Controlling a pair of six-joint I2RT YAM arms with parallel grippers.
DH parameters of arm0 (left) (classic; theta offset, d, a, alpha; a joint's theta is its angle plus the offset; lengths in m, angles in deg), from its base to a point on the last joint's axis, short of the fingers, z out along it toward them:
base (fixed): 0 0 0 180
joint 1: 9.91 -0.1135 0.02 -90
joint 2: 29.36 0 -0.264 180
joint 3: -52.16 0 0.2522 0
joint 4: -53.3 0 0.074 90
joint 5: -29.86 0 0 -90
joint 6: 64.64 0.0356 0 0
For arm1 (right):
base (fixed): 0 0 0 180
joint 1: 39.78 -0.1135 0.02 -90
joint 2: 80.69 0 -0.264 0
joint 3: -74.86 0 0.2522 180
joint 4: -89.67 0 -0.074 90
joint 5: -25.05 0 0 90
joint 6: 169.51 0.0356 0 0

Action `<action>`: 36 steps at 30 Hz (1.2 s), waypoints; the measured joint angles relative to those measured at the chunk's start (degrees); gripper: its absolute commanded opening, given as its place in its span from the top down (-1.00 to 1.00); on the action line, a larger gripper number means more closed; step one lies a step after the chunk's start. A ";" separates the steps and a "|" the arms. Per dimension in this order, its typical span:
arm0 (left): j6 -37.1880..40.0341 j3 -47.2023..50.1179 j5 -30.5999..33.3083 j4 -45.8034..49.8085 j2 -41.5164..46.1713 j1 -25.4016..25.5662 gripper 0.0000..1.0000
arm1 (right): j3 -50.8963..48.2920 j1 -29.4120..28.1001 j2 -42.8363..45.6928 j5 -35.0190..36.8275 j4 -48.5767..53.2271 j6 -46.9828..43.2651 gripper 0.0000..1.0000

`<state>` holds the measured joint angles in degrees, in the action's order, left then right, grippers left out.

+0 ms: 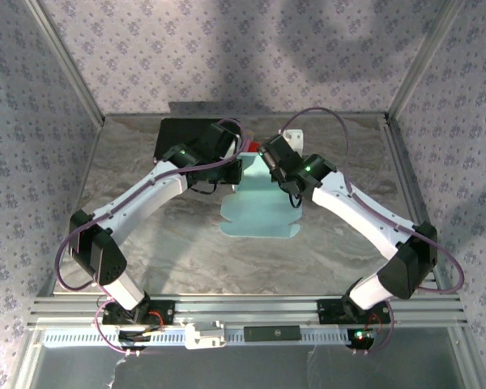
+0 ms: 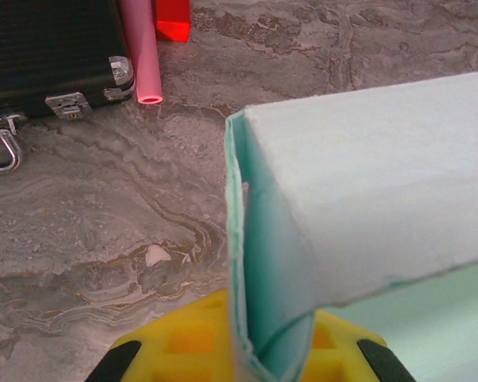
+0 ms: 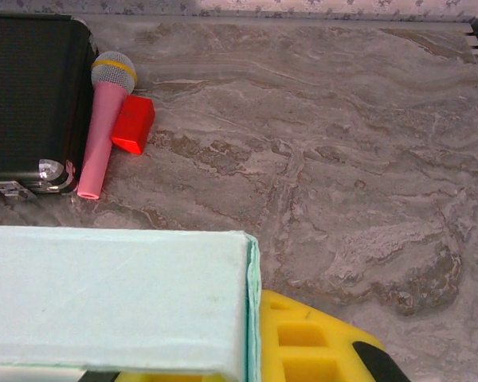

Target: Fold the paper box

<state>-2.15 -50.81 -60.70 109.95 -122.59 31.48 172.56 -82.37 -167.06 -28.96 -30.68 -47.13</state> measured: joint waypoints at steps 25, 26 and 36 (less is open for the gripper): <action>5.68 8.94 -9.05 -10.25 10.36 -3.96 0.15 | -1.90 4.02 1.22 -9.94 0.39 0.17 1.00; 5.95 10.05 -10.75 -11.02 11.17 -5.05 0.17 | -1.92 4.28 1.22 -10.45 0.37 0.17 1.00; 5.27 21.29 -28.63 -21.70 14.69 -14.93 0.32 | -2.97 6.88 1.62 -16.33 -0.92 -0.26 1.00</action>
<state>3.12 -29.52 -89.33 88.25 -107.90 16.55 169.59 -75.48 -165.44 -45.29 -31.60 -47.39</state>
